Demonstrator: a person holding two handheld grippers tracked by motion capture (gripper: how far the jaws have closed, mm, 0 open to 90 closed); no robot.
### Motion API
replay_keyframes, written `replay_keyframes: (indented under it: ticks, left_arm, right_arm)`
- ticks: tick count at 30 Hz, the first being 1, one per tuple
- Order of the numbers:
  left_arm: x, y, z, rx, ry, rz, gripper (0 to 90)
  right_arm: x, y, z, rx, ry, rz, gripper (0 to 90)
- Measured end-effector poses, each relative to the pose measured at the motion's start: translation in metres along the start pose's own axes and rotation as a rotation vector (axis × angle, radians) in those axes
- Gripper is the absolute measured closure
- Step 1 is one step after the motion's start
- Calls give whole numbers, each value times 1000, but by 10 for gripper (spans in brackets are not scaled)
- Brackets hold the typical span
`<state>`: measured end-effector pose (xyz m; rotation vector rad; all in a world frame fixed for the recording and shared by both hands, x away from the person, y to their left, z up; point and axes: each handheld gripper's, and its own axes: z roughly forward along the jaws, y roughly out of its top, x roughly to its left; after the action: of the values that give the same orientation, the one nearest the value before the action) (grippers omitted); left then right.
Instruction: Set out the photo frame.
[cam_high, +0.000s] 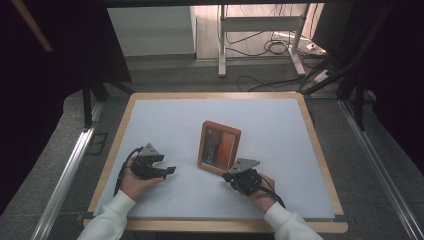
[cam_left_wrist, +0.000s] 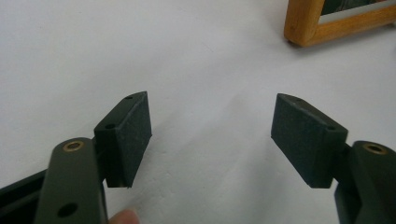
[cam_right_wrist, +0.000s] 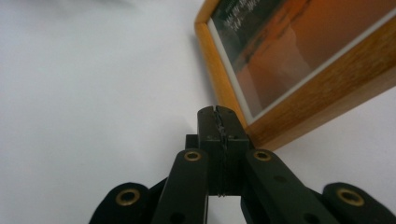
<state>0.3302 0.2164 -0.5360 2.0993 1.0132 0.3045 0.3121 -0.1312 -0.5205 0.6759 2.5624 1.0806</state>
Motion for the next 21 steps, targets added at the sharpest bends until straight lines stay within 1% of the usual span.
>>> replay_keyframes:
  ticks: [2, 4, 6, 8, 11, 15, 19, 21]
  left_arm:
    - [0, 0, -1, -4, 5, 4, 276]
    - [0, 0, -2, -10, 6, -1, 271]
    - [1, 0, -1, -9, 8, -3, 266]
    - [1, 0, -1, -5, 8, -7, 262]
    - [1, 0, -1, -3, 6, -7, 258]
    - [1, -1, -1, -3, 8, -7, 256]
    - [1, -1, -1, -2, 8, -3, 256]
    - [1, -1, -1, 0, 8, -7, 256]
  right_arm:
    - [-2, -1, 2, 6, -4, 5, 900]
    - [-5, -2, 3, 9, -11, 4, 900]
    - [-7, -3, 3, 3, 1, 16, 900]
    - [-7, -3, 2, 6, -4, 11, 900]
    - [-9, -4, 2, 2, -1, 21, 900]
    - [-10, -4, 1, 3, -7, 13, 900]
    - [-14, -6, 0, 4, -23, 20, 900]
    - [-18, -7, -2, 1, -28, 34, 900]
